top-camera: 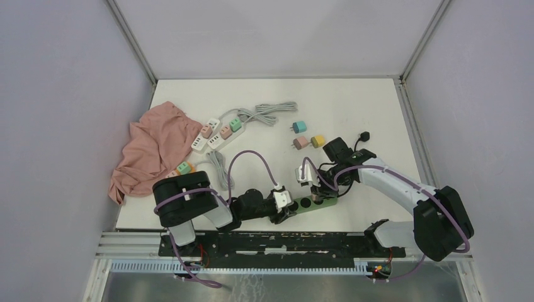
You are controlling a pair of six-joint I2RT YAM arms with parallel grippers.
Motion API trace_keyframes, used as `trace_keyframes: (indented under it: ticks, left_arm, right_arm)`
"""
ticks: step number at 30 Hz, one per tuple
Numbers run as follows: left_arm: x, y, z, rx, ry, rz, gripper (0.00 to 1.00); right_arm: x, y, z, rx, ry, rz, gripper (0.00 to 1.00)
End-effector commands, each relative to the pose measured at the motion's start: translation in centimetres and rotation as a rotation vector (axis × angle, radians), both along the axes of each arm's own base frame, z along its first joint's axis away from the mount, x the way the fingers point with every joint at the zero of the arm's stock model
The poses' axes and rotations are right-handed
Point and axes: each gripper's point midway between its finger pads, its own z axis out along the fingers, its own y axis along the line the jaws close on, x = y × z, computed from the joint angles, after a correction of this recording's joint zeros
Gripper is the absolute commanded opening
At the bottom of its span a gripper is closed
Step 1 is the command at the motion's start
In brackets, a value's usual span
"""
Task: Pull the plug off the socket
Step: Remove the plug from the socket.
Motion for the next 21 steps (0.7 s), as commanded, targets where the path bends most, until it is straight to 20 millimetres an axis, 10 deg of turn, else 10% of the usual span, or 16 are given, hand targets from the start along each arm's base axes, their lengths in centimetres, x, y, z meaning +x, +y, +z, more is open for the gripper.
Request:
trace_keyframes:
  ticks: [1,6,15,21]
  left_arm:
    - [0.0,-0.2,-1.1,0.035,0.034,0.004,0.03]
    - [0.0,-0.1,-1.1,0.039,0.036,0.009,0.03]
    - [0.1,0.0,-1.2,0.043,0.04,0.012,0.03]
    - [0.0,-0.3,-1.3,0.041,0.048,0.007,0.03]
  right_arm:
    - [4.1,2.9,3.0,0.094,-0.106,-0.143,0.0]
    - [5.4,-0.1,2.9,0.02,-0.181,-0.165,0.0]
    - [-2.2,1.1,3.5,0.151,0.013,0.189,0.0]
    - [1.0,3.3,3.9,0.158,0.013,-0.003,0.0]
